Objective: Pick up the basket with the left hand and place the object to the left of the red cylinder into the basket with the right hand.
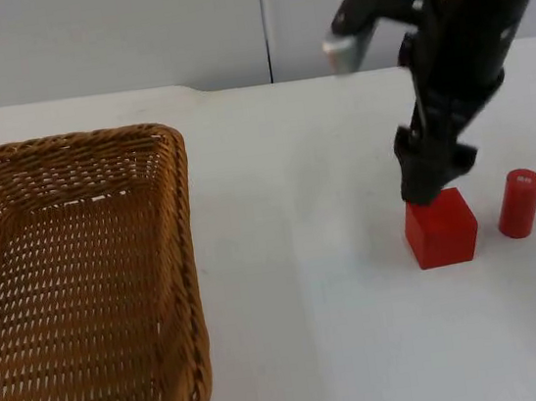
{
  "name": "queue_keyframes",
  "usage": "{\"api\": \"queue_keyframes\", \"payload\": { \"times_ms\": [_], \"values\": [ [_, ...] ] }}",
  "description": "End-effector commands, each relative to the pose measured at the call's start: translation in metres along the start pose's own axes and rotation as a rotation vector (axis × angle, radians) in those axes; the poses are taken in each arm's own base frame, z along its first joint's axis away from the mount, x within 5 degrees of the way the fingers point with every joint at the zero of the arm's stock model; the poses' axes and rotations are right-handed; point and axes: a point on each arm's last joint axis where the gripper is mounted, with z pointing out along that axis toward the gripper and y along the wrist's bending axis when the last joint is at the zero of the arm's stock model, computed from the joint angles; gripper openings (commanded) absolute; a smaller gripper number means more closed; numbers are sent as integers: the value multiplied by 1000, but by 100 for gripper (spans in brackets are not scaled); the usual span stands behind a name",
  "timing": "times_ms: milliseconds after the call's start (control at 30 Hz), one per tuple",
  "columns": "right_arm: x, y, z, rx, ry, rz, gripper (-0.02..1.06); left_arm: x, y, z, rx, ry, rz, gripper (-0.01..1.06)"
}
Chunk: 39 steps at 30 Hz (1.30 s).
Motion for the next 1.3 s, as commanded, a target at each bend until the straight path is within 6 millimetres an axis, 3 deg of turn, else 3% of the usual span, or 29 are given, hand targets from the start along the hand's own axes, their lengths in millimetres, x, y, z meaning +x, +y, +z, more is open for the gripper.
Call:
{"api": "queue_keyframes", "payload": {
  "times_ms": [0,233,367,400,500,533,600,667,700,867,900,1067,1267],
  "values": [
    [-4,1,22,-19,19,-82,103,0,-2,-2,16,-14,-9,0],
    [-2,3,58,-41,41,-145,102,0,-2,-2,15,-14,-8,0],
    [0,4,70,-49,50,-148,93,0,-2,-2,15,-14,-8,0],
    [0,4,72,-52,54,-148,86,0,-2,-2,15,-14,-8,0],
    [1,3,71,-38,62,-156,41,0,-2,-2,13,-18,-8,0],
    [1,3,71,-38,62,-156,41,0,-2,-2,13,-18,-8,0],
    [-2,1,58,-18,39,-156,0,-1,-1,-2,12,-23,-9,0],
    [-6,-2,36,7,2,-127,0,-1,-1,-2,12,-23,-9,0],
    [-6,-2,36,7,2,-127,0,-1,-1,-2,12,-23,-9,0],
    [-6,-2,-47,77,-83,3,0,-1,-1,-2,12,-23,-9,0],
    [-6,-2,-47,77,-83,3,0,-1,-1,-2,12,-23,-9,0],
    [-2,1,-109,142,-202,193,0,-1,-1,-2,12,-23,-9,0],
    [0,2,-122,158,-229,204,0,-1,-1,-2,12,-23,-9,0]
  ]
}}
